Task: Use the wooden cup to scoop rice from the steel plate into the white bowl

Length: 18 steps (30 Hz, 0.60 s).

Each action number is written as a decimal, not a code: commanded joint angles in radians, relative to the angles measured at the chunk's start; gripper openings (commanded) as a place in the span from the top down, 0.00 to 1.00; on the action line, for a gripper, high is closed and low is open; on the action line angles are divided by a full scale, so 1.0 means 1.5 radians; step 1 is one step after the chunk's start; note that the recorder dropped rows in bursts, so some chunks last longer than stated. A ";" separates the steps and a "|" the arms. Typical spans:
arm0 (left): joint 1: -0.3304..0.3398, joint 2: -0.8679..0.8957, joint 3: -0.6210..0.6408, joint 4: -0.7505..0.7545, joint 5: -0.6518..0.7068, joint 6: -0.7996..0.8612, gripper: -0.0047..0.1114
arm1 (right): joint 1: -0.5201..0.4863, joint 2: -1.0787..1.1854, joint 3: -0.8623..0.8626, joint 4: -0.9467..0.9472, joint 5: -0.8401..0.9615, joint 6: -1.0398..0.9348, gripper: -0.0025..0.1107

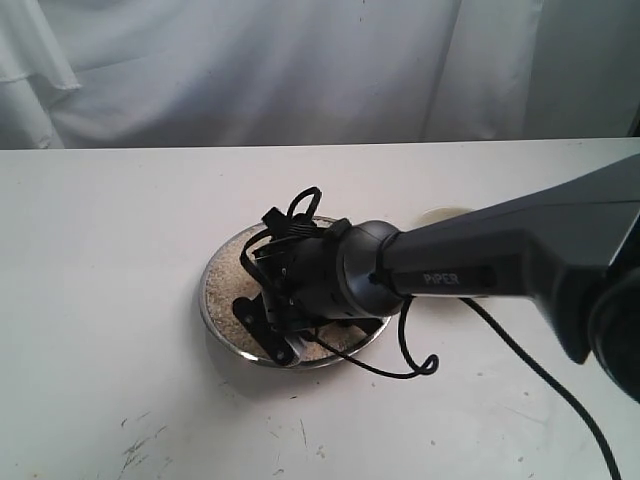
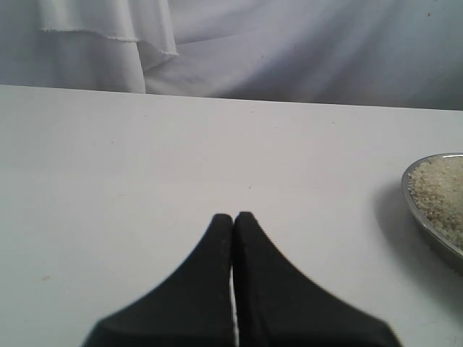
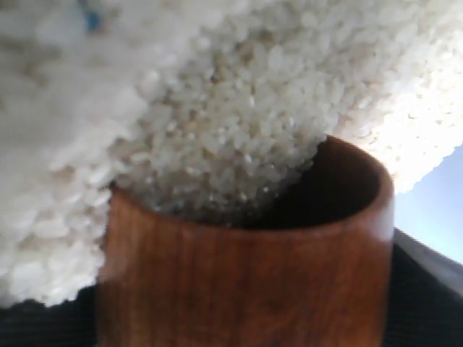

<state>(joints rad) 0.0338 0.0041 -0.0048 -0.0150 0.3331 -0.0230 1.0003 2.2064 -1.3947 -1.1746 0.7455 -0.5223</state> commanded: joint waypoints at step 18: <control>-0.002 -0.003 0.003 0.001 -0.010 0.000 0.96 | -0.039 -0.002 -0.081 0.201 -0.118 0.061 0.98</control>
<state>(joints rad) 0.0338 0.0041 -0.0048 -0.0150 0.3331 -0.0230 0.9661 2.2081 -1.5077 -0.9263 0.5980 -0.4359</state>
